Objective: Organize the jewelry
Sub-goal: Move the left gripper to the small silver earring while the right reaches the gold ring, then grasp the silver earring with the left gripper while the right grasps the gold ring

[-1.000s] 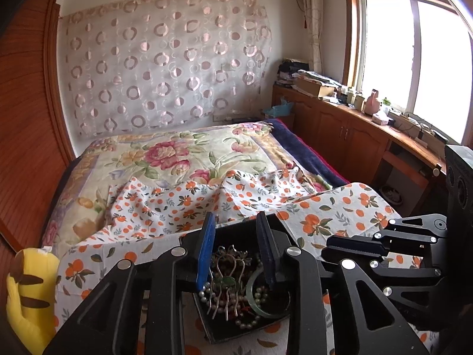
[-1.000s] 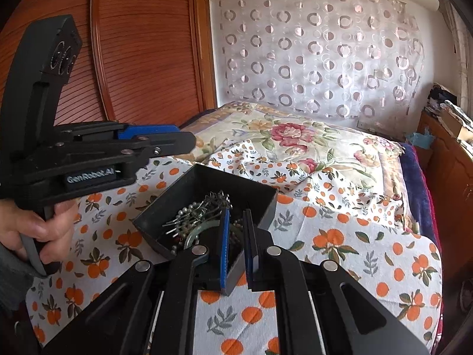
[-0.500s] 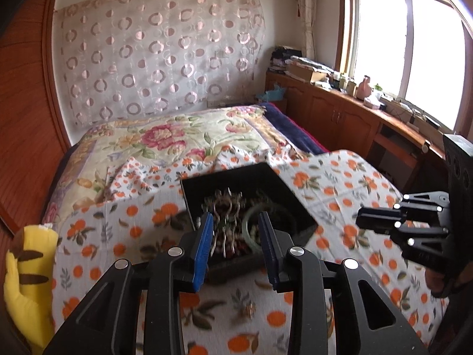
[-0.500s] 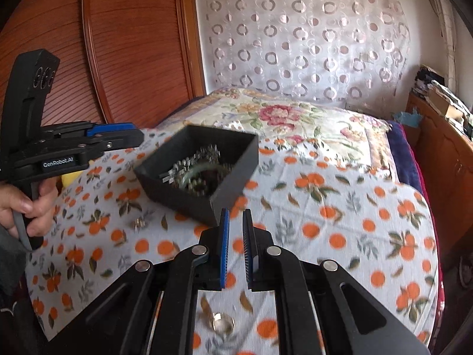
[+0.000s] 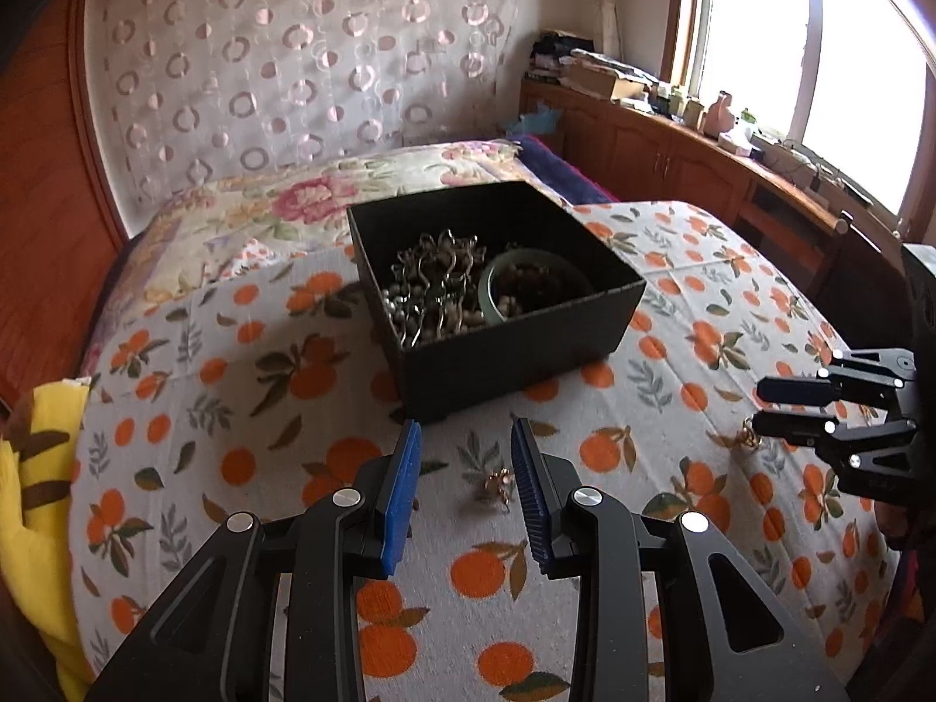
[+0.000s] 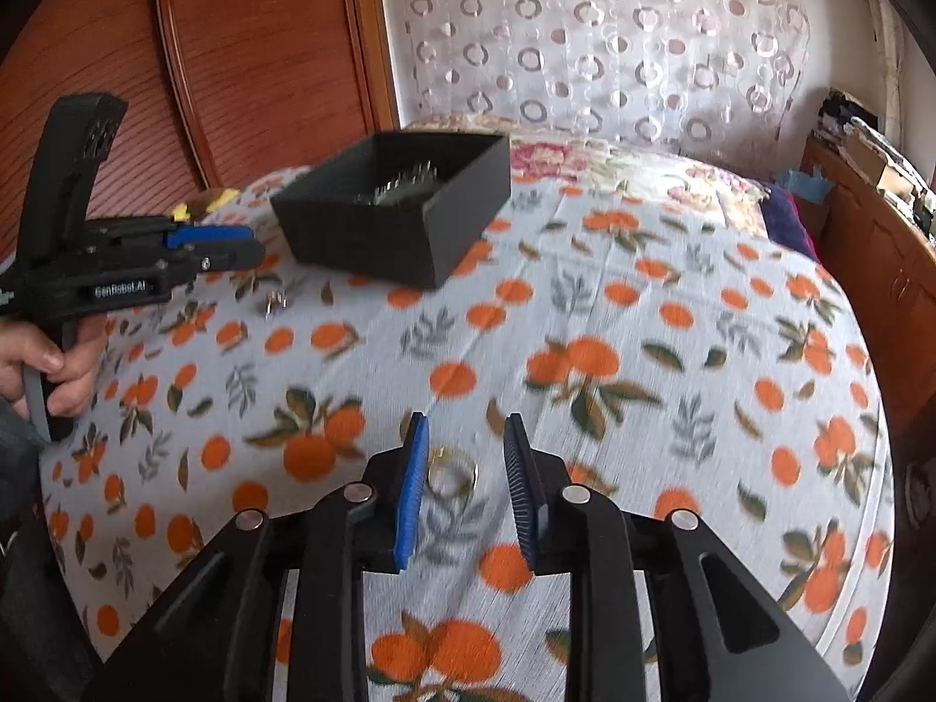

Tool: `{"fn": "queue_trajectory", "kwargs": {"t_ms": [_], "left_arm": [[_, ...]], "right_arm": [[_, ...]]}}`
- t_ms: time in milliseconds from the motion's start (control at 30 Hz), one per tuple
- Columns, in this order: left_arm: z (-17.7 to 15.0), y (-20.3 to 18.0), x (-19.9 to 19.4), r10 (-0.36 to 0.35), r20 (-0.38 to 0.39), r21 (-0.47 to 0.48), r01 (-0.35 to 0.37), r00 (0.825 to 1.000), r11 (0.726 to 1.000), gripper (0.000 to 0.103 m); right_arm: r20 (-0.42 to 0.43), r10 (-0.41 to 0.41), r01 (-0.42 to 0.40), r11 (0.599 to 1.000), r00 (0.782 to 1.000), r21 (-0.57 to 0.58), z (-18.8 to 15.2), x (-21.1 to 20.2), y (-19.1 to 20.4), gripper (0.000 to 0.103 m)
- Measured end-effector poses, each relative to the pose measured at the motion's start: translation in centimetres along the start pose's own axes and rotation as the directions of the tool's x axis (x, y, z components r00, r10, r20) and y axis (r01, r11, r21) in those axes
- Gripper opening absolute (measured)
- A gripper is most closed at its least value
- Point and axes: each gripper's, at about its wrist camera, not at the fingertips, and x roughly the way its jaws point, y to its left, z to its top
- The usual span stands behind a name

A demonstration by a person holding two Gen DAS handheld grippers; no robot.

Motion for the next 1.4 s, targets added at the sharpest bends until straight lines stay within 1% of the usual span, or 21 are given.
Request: {"fn": "queue_trajectory", "kwargs": {"t_ms": [67, 133, 367, 400, 500, 633, 1000, 1267, 1333, 1400], "left_arm": [[-0.1, -0.1, 0.2, -0.002, -0.004, -0.002, 0.002, 1.0, 1.0, 0.03], [-0.1, -0.2, 0.2, -0.001, -0.006, -0.001, 0.001, 1.0, 1.0, 0.03], [-0.1, -0.5, 0.8, 0.005, -0.021, 0.005, -0.005, 1.0, 1.0, 0.031], [-0.1, -0.5, 0.9, 0.009, -0.025, 0.007, -0.009, 1.0, 1.0, 0.031], [-0.1, -0.5, 1.2, 0.021, -0.034, 0.01, -0.021, 0.999, 1.0, 0.031], [-0.2, -0.5, 1.3, 0.024, -0.041, 0.011, -0.024, 0.999, 1.0, 0.031], [-0.6, -1.3, 2.1, 0.029, -0.073, 0.041, -0.026, 0.997, 0.999, 0.031], [-1.2, -1.9, 2.7, 0.032, -0.1, 0.061, -0.026, 0.995, 0.998, 0.031], [-1.2, -2.0, 2.7, 0.03, -0.096, 0.066, -0.024, 0.995, 0.998, 0.029], [-1.2, -2.0, 2.7, 0.026, -0.095, 0.064, -0.02, 0.995, 0.998, 0.025]], "right_arm": [[-0.006, 0.0, 0.0, 1.0, 1.0, -0.003, -0.2, 0.1, 0.2, 0.032], [-0.011, -0.001, 0.001, 1.0, 1.0, -0.01, -0.2, 0.2, 0.4, 0.041], [-0.031, -0.03, 0.028, 0.998, 0.999, -0.064, -0.2, 0.8, 1.3, 0.042], [-0.03, -0.034, 0.032, 0.997, 0.999, -0.068, -0.2, 0.8, 1.3, 0.042], [-0.027, -0.047, 0.045, 0.996, 0.999, -0.079, -0.3, 0.7, 1.2, 0.022], [-0.022, -0.035, 0.033, 0.997, 0.999, -0.067, -0.3, 0.6, 0.8, 0.022], [0.013, -0.044, 0.044, 0.998, 0.999, -0.042, -0.1, -0.2, 0.1, 0.022], [0.039, -0.041, 0.043, 0.998, 0.998, -0.042, 0.8, -0.6, 0.1, 0.022], [0.043, -0.04, 0.042, 0.998, 0.998, -0.045, 1.1, -0.6, 0.2, 0.022], [0.046, -0.038, 0.04, 0.998, 0.998, -0.047, 1.2, -0.6, 0.2, 0.022]]}}
